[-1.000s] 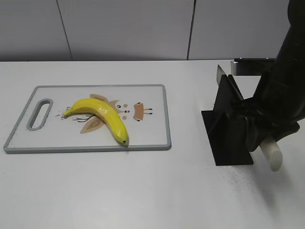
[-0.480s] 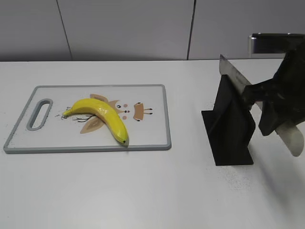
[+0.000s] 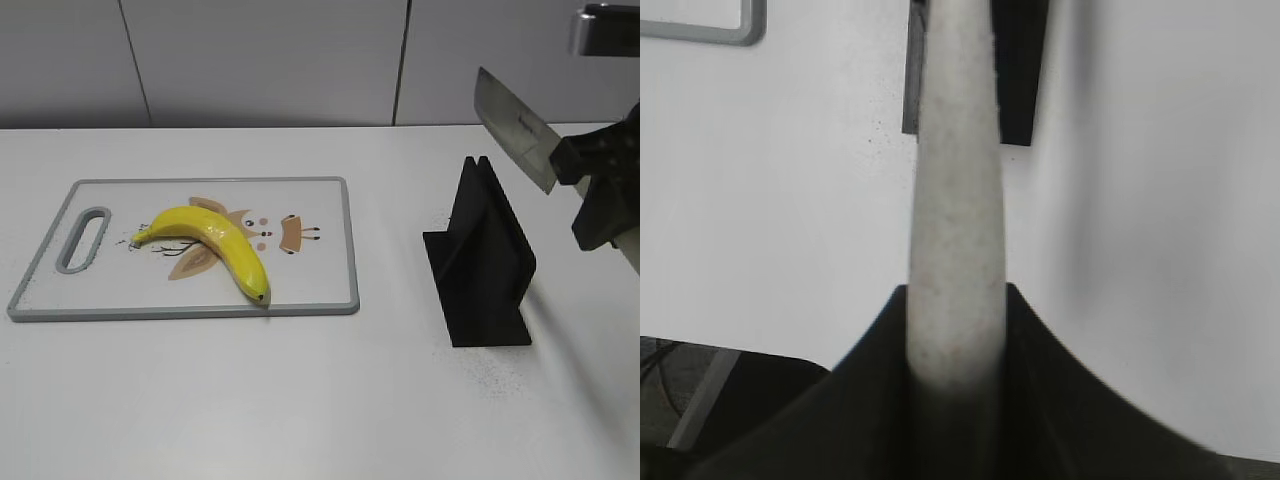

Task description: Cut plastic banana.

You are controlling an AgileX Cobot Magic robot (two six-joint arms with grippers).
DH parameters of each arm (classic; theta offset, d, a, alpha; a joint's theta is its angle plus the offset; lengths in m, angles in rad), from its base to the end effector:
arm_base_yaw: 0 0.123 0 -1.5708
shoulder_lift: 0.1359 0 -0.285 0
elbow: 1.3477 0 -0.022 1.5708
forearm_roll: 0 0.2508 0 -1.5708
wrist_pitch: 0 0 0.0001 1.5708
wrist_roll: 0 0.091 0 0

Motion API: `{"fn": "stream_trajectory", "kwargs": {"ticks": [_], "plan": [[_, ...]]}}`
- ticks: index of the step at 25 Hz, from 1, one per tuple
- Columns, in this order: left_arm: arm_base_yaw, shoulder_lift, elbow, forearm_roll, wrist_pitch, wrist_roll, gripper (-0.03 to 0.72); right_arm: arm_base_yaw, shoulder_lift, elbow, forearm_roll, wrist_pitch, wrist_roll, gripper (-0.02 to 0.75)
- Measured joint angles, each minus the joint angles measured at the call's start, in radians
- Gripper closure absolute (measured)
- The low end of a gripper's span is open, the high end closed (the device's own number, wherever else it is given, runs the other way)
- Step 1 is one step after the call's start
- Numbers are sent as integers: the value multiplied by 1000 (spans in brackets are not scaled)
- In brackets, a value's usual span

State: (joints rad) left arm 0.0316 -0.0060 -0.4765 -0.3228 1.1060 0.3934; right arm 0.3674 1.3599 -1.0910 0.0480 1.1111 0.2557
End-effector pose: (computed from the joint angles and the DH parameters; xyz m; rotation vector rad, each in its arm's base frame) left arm -0.0066 -0.0260 0.2707 0.3915 2.0275 -0.1298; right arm 0.2358 0.0950 0.2961 -0.1390 2.8818 0.1869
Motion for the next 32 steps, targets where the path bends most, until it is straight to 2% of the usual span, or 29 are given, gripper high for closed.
{"fn": "stream_trajectory", "kwargs": {"ticks": [6, 11, 15, 20, 27, 32], "plan": [[0, 0, 0, -1, 0, 0, 162, 0, -37, -13, -27, 6, -18, 577], [0, 0, 0, -6, 0, 0, 165, 0, -37, -84, -39, 17, -162, 577], [0, 0, 0, -64, -2, 0, 167, 0, -36, -154, -40, 6, -281, 577], [0, 3, -2, -64, -4, 0, 168, 0, 30, -281, -48, 28, -409, 577], [0, 189, -91, -70, -28, 39, 157, 0, 171, -456, -48, 65, -650, 577], [0, 374, -177, -70, -79, 166, 146, 0, 267, -532, -16, 107, -894, 577]]}}
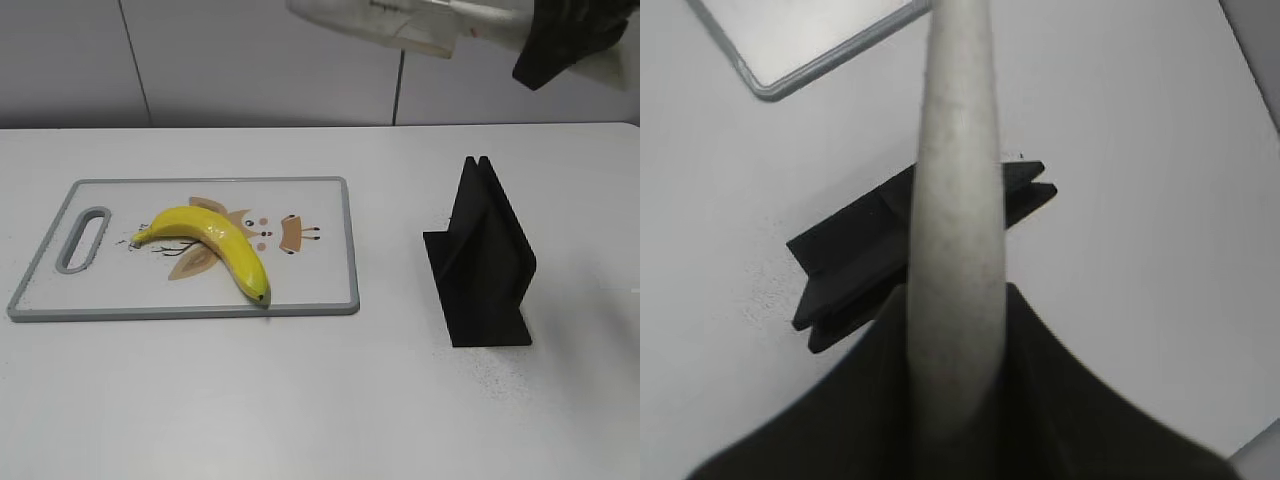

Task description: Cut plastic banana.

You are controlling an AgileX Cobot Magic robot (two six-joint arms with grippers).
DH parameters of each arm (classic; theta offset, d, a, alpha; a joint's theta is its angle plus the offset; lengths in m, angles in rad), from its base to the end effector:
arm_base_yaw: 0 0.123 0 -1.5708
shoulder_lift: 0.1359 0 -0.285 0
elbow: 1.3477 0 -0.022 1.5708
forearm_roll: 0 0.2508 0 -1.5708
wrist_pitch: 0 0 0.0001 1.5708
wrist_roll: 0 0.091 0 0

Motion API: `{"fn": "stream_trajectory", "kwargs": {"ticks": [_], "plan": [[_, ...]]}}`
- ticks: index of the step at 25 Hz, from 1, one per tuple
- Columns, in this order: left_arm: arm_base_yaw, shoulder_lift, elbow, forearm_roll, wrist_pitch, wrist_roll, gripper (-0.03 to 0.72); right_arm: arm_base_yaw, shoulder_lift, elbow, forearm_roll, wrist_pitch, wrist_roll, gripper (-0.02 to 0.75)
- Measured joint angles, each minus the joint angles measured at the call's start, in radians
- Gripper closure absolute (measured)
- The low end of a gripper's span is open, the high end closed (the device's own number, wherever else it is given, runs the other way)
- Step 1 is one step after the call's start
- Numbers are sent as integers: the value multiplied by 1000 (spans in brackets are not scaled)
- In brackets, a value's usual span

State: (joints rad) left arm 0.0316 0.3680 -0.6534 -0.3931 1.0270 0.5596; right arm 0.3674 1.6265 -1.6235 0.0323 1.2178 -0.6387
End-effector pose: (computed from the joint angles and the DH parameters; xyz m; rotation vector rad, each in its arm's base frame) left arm 0.0469 -0.0284 0.3225 0.5226 2.0899 -0.1463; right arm 0.3170 0.1250 0.3634 -1.2983 2.3718 -0.0373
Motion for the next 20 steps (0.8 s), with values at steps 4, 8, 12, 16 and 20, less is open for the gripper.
{"fn": "stream_trajectory", "kwargs": {"ticks": [4, 8, 12, 16, 20], "plan": [[0, 175, -109, -5, 2, 128, 144, 0, 63, -39, 51, 5, -267, 577], [0, 344, -235, -34, 17, 287, 144, 2, 117, -54, 110, 5, -479, 577], [0, 504, -327, -143, 31, 555, 144, 25, 170, -66, 123, 5, -632, 577], [-26, 661, -402, -222, 37, 738, 144, 57, 233, -95, 144, 5, -715, 577], [-95, 800, -483, -221, 37, 802, 144, 85, 301, -159, 176, 5, -741, 577]]}}
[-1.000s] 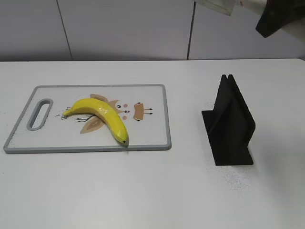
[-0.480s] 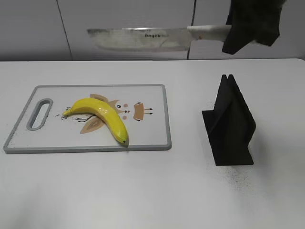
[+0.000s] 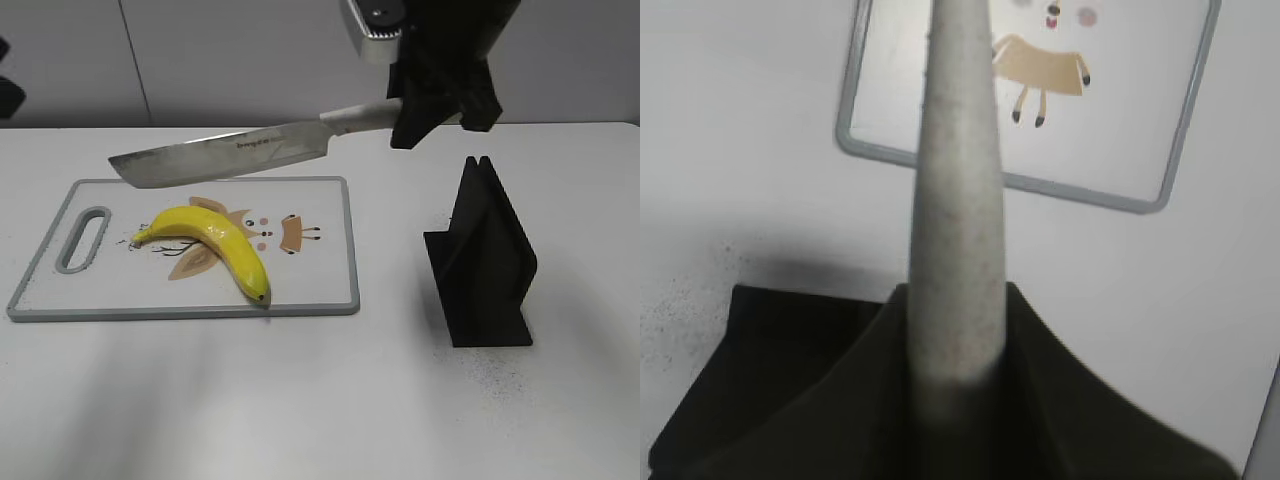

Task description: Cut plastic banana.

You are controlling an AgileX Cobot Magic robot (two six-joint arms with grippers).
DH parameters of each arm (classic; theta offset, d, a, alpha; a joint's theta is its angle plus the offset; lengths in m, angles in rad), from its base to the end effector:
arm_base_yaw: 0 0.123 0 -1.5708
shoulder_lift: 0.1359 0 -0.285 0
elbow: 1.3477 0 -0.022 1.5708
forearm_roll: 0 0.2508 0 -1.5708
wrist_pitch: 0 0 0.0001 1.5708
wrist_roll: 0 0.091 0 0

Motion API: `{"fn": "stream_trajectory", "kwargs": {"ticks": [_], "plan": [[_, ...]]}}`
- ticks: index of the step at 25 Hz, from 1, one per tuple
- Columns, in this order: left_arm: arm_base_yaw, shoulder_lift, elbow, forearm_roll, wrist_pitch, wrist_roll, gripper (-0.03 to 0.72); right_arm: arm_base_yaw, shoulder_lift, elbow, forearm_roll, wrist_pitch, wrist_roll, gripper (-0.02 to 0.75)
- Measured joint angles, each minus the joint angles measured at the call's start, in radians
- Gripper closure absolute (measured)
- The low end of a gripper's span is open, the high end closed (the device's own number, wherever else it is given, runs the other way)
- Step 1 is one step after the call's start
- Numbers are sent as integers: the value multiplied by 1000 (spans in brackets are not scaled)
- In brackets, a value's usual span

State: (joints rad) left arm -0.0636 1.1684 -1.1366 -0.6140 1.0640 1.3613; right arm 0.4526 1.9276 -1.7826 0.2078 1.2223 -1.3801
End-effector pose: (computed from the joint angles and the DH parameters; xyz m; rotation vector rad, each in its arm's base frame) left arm 0.2184 -0.0599 0.3713 1.3924 1.8750 -0.1905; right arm 0.3633 0.1963 0.2962 -2.1771 1.7452 0.0749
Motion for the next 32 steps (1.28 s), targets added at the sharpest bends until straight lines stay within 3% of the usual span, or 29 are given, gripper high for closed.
{"fn": "stream_trajectory", "kwargs": {"ticks": [10, 18, 28, 30, 32], "plan": [[-151, 246, -164, 100, -5, 12, 144, 28, 92, -148, 84, 0, -18, 577], [-165, 345, -192, 162, -37, 13, 162, 29, 137, -175, 111, -1, -21, 577], [-165, 397, -196, 178, -57, 13, 347, 29, 140, -177, 139, -10, -26, 577], [-165, 397, -196, 179, -71, 13, 422, 29, 140, -177, 140, -22, -27, 577], [-165, 398, -196, 179, -82, 13, 553, 29, 140, -177, 140, -39, -26, 577]]}}
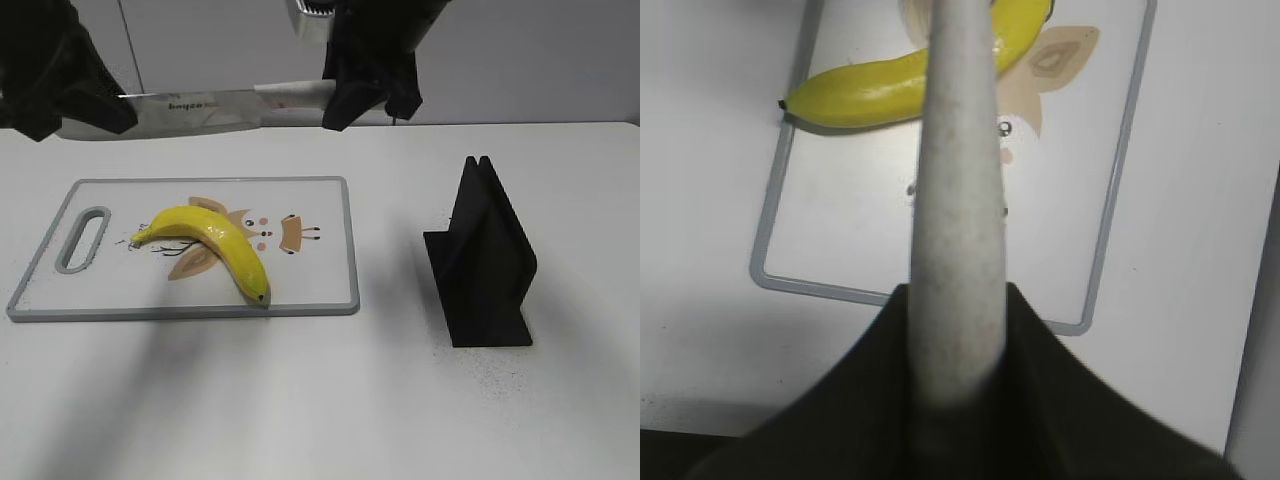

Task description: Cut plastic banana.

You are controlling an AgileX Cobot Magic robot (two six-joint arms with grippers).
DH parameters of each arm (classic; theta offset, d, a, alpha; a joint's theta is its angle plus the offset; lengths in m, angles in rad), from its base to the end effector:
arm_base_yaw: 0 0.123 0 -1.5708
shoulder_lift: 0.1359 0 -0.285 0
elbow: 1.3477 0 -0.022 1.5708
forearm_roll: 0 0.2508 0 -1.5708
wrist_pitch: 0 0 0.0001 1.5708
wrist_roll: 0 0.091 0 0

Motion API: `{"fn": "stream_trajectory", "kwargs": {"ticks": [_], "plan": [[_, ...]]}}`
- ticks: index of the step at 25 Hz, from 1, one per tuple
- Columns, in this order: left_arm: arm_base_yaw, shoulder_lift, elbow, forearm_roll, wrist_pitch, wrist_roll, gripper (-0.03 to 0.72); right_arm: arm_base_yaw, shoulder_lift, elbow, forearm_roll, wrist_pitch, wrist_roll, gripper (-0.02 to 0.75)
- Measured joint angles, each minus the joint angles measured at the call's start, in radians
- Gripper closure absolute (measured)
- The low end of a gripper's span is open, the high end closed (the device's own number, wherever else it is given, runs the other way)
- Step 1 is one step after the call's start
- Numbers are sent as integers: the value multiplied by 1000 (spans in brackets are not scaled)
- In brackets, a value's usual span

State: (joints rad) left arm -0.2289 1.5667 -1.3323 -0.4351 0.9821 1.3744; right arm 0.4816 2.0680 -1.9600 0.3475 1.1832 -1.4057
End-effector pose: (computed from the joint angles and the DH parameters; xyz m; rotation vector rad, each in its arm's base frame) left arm 0.3128 -0.1057 0.3152 1.6832 1.9178 -0.1425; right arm 0.3877 0.2350 0.2896 -2.0939 1.6363 0.1960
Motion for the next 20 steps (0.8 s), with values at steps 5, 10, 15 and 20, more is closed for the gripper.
{"fn": "stream_trajectory", "kwargs": {"ticks": [5, 10, 15, 20], "plan": [[0, 22, 0, 0, -8, 3, 678, 0, 1, 0, -1, -33, 0, 577], [0, 81, -1, -16, -8, 4, 683, 0, 10, -4, -30, -46, -11, 577], [0, 150, -2, -38, -11, -17, 683, 0, 85, -88, -77, -6, -20, 577], [1, 211, -2, -36, -25, -63, 683, 0, 185, -214, -84, 55, -32, 575]]}}
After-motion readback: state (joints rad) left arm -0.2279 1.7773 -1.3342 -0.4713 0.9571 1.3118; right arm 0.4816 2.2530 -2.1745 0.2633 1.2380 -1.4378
